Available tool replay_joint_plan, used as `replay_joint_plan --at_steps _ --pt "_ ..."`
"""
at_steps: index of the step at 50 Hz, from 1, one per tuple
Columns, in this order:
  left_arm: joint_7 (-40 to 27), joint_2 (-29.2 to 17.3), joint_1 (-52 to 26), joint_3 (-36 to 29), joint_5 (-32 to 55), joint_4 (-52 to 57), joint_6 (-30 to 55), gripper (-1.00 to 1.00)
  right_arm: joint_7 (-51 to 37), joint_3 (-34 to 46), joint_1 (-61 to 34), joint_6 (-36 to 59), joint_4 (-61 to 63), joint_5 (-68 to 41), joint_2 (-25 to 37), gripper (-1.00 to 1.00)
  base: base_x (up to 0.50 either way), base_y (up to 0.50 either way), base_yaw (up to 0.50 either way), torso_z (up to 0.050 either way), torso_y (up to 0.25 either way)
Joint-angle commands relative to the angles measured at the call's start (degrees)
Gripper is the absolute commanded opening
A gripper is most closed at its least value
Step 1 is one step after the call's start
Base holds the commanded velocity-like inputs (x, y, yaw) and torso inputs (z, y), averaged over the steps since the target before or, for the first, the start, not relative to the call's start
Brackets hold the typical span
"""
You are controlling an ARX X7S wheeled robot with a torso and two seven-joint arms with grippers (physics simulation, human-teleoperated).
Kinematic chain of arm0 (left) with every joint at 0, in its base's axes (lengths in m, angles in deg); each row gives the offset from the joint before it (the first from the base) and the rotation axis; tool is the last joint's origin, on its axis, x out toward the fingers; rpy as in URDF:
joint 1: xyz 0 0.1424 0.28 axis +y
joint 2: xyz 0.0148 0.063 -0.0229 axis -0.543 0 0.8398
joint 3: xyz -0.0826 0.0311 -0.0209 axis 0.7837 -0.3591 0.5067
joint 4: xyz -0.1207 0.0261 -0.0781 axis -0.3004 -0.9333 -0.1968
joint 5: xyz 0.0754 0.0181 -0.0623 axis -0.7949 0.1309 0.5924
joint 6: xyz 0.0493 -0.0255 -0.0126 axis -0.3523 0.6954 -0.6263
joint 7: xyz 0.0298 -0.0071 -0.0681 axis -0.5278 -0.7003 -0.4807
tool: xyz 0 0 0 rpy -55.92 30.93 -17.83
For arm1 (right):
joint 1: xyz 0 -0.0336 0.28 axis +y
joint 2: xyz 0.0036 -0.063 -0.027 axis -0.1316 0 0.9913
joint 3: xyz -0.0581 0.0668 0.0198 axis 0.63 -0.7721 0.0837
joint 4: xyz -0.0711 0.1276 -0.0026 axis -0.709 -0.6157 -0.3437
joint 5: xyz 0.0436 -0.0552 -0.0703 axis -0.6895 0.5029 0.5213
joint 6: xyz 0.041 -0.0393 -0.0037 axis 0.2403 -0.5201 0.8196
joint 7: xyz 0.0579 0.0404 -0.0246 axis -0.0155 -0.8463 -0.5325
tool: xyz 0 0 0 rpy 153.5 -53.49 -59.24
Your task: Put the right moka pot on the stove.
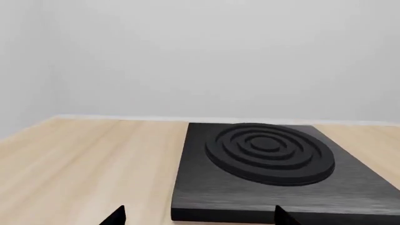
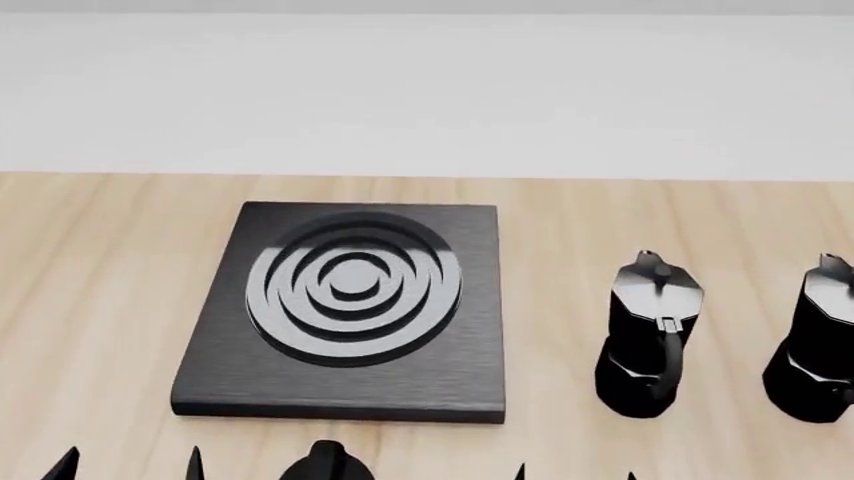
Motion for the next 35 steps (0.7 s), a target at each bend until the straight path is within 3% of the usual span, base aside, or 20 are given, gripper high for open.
replay_joint_plan --at_steps 1,19,24,35 --pt "-0.3 -0.2 -0.1 -0.3 0.3 -0.2 -0.2 1.0 -0.1 0.3 -0.1 -0.3 -0.5 -0.4 0.1 1.0 0.26 -0.08 0.0 0.0 0.0" --pt "-0.4 -0.7 -0.1 -0.9 0.7 0.3 0.0 1.0 -0.8 0.9 -0.3 0.0 0.0 -0.4 0.7 1.0 0.29 -0.06 0.0 0.0 0.0" --pt "-0.6 -1.2 0.0 -1.2 1.0 1.8 1.9 1.0 -1.2 1.1 0.3 2.0 3.2 -0.5 1.6 1.0 0.0 0.0 0.0 0.0 0.0" --pt "-4.0 -5.2 1.6 -0.9 3.1 21.1 15.7 1.0 -3.0 0.4 2.1 10.7 16.2 -2.4 4.7 1.0 0.0 0.0 0.0 0.0 0.0"
